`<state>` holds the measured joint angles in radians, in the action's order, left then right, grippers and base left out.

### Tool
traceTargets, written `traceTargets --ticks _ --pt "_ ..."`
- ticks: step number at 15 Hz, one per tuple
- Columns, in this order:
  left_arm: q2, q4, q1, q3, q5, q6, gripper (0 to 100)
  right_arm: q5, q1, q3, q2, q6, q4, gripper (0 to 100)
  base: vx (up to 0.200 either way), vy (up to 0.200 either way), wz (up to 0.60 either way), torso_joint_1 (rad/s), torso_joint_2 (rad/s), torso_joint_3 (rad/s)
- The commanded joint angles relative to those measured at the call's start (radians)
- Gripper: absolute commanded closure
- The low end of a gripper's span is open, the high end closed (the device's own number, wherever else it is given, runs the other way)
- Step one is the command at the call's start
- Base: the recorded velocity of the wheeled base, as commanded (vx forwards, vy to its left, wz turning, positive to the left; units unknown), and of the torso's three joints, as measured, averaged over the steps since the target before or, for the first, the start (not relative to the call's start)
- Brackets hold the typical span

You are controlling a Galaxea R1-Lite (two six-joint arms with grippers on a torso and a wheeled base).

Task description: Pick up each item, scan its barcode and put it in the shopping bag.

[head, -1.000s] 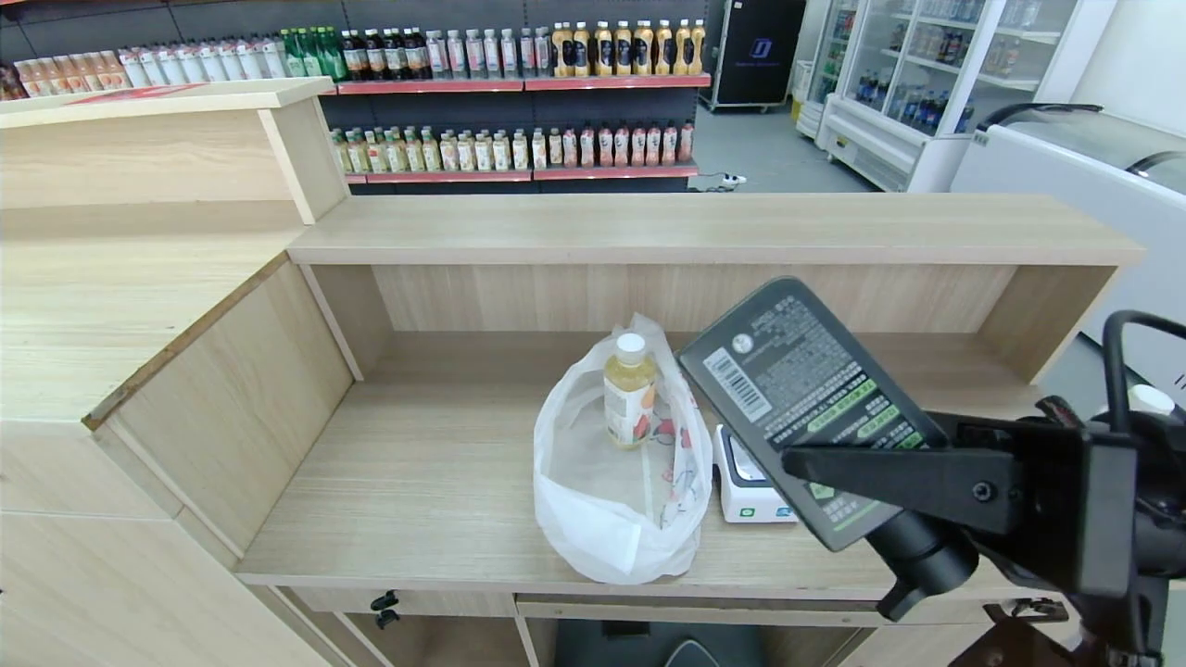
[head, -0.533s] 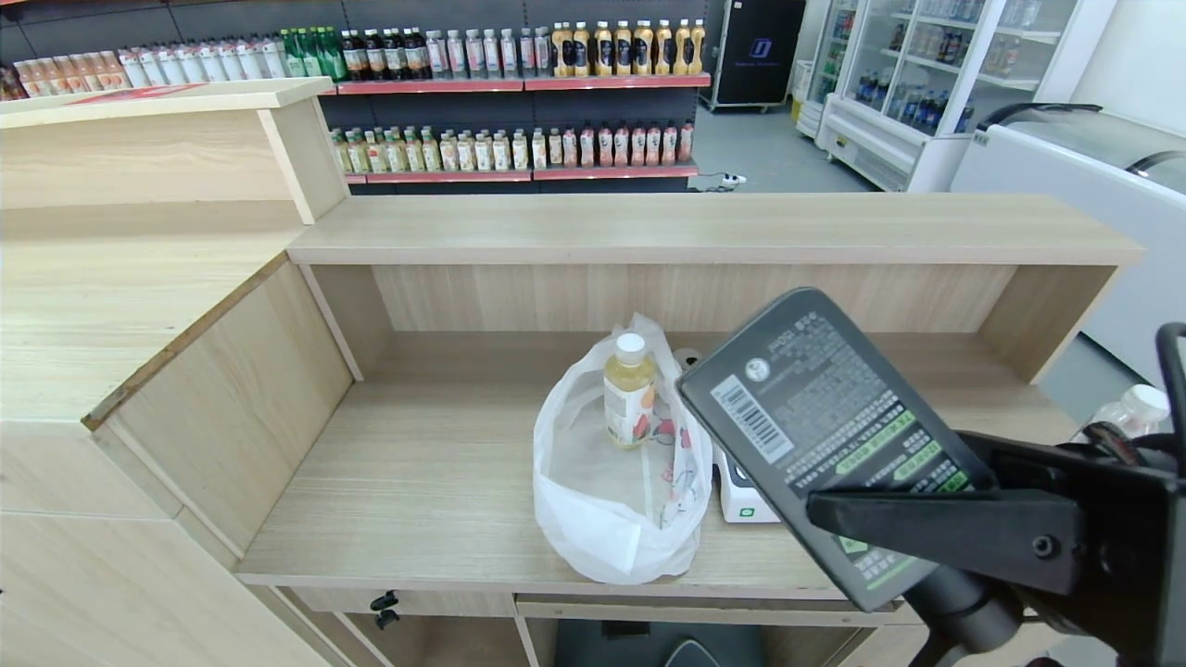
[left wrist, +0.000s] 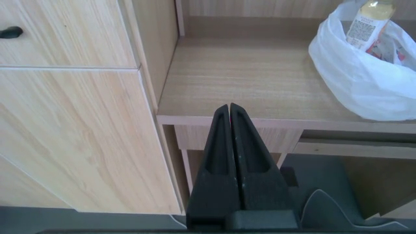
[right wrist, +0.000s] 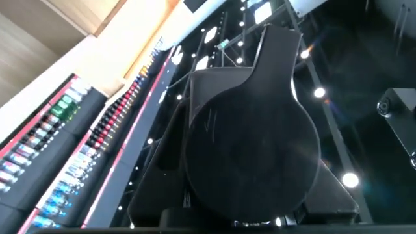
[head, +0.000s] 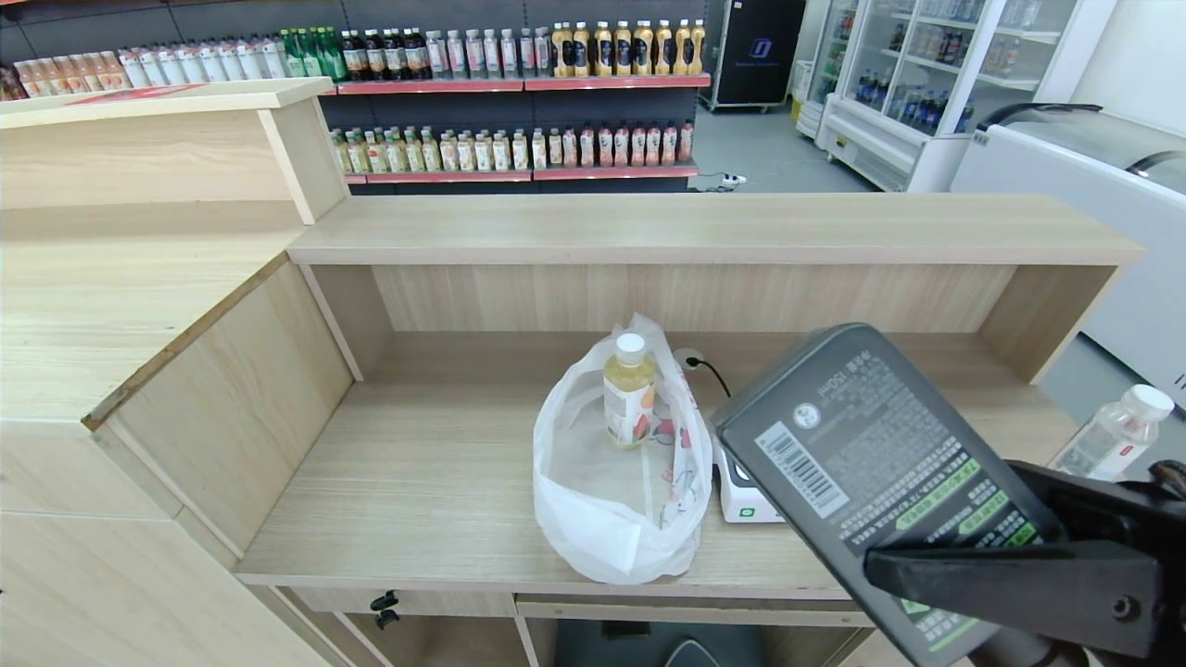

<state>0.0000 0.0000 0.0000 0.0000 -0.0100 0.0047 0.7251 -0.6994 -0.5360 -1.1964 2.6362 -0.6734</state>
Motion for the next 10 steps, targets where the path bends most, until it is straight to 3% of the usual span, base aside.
traceTargets --ticks 1,10 --pt "0.0 0.0 0.0 0.0 -0.001 0.0 100 0.0 0.0 0.001 0.006 0.001 0.0 100 0.0 0.0 0.0 0.0 0.0 0.0" --pt "0.0 0.0 0.0 0.0 -0.001 0.0 100 -0.001 -0.009 0.01 0.044 0.025 0.072 100 0.0 0.0 0.0 0.0 0.0 0.0"
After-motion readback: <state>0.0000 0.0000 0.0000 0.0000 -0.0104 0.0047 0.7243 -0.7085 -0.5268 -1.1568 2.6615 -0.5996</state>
